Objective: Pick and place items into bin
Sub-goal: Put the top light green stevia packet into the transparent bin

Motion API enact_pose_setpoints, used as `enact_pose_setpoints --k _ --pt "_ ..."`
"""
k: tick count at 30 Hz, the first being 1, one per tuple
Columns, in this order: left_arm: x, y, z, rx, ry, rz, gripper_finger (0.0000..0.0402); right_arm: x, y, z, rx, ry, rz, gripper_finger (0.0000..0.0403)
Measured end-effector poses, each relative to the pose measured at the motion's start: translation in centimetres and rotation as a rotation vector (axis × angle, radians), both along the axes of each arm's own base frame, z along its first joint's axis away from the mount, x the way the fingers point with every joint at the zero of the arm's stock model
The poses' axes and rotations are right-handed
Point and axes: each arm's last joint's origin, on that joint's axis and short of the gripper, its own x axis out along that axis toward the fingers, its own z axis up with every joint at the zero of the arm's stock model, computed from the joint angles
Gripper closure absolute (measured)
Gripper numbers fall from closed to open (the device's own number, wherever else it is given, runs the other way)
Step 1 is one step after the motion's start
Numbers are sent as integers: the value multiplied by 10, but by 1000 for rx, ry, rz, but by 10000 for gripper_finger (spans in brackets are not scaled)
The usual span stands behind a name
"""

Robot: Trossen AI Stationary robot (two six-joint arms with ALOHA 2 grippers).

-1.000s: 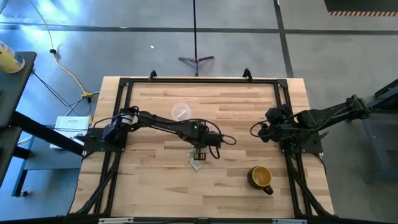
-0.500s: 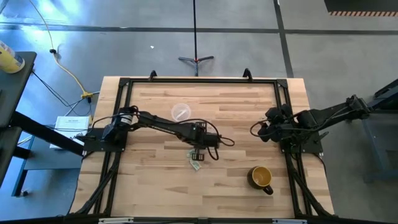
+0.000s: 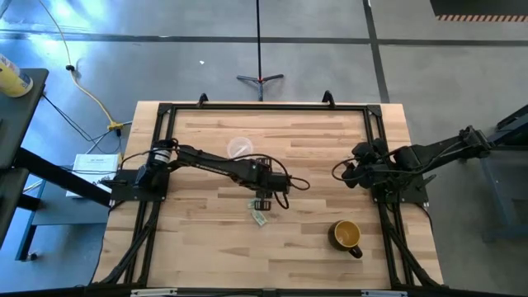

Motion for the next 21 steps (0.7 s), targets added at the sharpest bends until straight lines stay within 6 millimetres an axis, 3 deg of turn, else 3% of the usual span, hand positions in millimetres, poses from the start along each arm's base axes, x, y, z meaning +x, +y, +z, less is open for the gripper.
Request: enact_pose_setpoints --k 7,13,16,18,21 --pt "-12 -2 7 -35 57 73 169 0 0 0 1 -5 0 176" --pt "-26 -17 60 -50 -139 140 175 1 0 1 -19 -10 -6 175" --pt "-34 -27 71 -83 -169 186 186 1 0 0 -28 -9 -7 175" --pt "-44 -39 60 -122 -92 203 194 2 0 0 -30 -4 -5 174" --pt "-56 -70 25 -190 -36 171 202 2 0 -1 -31 2 -4 175"
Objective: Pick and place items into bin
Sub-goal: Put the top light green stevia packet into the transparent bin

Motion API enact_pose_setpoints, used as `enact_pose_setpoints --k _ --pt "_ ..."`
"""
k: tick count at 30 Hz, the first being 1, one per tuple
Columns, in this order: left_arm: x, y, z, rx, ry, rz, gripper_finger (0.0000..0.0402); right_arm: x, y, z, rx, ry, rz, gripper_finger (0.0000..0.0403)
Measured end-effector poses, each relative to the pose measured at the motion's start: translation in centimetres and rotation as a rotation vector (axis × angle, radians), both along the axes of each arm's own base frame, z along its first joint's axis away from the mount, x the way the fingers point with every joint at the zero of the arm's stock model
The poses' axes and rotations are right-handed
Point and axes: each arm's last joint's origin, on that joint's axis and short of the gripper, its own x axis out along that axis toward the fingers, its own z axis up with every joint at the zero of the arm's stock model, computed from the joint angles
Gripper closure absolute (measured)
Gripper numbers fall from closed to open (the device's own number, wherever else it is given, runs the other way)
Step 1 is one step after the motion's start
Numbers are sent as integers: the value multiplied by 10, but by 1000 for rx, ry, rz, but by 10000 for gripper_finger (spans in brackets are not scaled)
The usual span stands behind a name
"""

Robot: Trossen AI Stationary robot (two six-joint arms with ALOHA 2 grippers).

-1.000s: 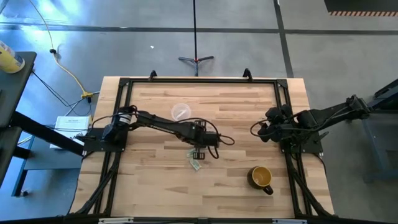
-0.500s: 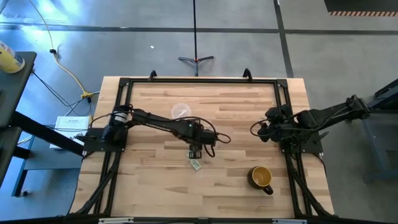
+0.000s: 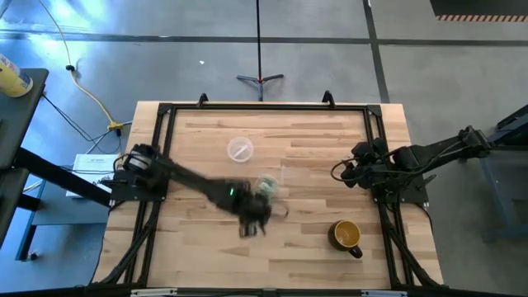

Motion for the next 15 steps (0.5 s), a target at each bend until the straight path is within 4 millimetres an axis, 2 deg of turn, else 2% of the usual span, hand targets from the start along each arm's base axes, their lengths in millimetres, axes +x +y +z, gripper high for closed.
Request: enact_pose_setpoints --k 3,5,7,10,15 --pt "-4 -24 -23 -28 -98 0 203 0 0 0 2 2 1 175" --pt "-2 -26 -27 24 -177 39 200 0 0 0 2 2 1 174" --pt "-4 -22 -32 43 -188 89 197 0 0 0 -2 6 6 175" --pt "-4 -5 -44 -12 -152 187 192 0 0 0 -9 11 13 175" --pt "-2 20 -56 -48 -113 210 190 0 0 0 -9 11 13 175"
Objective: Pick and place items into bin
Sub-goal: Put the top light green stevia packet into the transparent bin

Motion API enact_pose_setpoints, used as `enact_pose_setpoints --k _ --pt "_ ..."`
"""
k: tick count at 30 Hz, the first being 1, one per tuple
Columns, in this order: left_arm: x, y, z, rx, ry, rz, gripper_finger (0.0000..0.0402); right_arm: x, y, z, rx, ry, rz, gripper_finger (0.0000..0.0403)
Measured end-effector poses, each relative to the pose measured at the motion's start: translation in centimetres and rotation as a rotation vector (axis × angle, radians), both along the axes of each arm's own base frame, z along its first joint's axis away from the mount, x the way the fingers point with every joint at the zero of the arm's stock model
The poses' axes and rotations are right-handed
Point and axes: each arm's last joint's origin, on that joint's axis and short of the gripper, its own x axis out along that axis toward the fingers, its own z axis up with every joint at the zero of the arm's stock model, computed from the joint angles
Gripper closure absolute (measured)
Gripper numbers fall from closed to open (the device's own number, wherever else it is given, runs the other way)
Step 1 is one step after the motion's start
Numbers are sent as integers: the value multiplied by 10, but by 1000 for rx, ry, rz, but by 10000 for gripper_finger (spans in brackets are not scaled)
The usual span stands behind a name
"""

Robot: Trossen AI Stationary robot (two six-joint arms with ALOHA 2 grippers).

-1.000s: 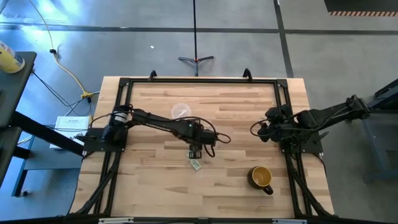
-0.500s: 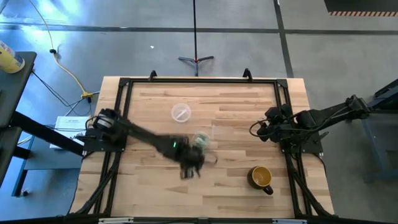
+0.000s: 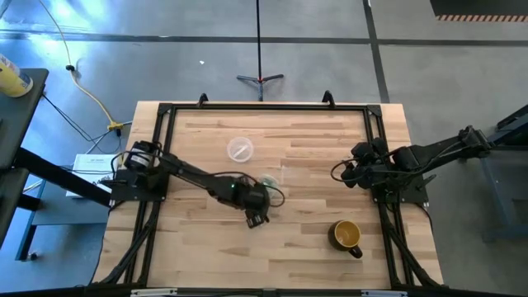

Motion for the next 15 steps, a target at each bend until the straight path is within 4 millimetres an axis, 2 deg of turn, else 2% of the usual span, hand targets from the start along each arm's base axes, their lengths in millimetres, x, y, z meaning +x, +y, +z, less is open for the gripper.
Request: enact_pose_setpoints --k 9,15 --pt "-3 28 -16 -32 59 -95 190 0 0 0 2 -1 -2 176" --pt "-8 31 -27 -68 72 -171 190 0 0 0 -4 -3 -5 175"
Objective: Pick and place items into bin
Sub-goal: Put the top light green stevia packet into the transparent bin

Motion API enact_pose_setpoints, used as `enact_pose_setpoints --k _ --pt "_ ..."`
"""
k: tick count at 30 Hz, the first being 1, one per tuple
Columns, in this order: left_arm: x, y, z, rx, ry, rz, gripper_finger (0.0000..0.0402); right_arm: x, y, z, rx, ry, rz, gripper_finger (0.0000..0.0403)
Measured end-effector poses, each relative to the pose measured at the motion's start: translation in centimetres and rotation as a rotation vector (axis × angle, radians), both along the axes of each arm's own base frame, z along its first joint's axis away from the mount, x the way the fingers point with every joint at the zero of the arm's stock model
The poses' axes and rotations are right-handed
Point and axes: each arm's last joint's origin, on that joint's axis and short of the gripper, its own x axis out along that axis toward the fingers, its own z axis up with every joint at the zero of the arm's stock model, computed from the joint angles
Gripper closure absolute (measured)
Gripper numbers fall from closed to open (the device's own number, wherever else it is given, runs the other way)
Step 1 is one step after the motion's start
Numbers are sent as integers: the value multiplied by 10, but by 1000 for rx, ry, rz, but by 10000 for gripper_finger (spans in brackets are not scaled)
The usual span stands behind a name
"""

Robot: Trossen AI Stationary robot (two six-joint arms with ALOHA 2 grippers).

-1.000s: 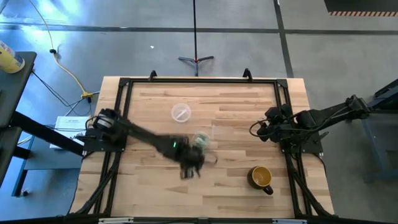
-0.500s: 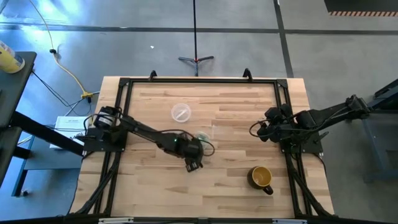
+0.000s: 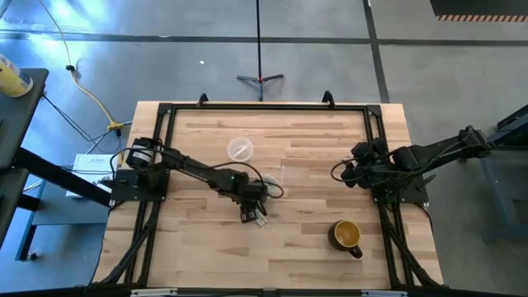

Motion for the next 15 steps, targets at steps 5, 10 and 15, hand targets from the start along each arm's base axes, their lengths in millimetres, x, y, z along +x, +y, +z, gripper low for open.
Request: enact_pose_setpoints --k 5,10,15 --pt "-2 0 -2 -1 -7 0 190 0 0 0 -1 -3 -4 174" --pt "-3 1 -6 21 -23 4 190 0 0 0 -14 -10 -12 176" --pt "-3 1 -6 22 -24 6 218 0 0 0 -14 -10 -12 174"
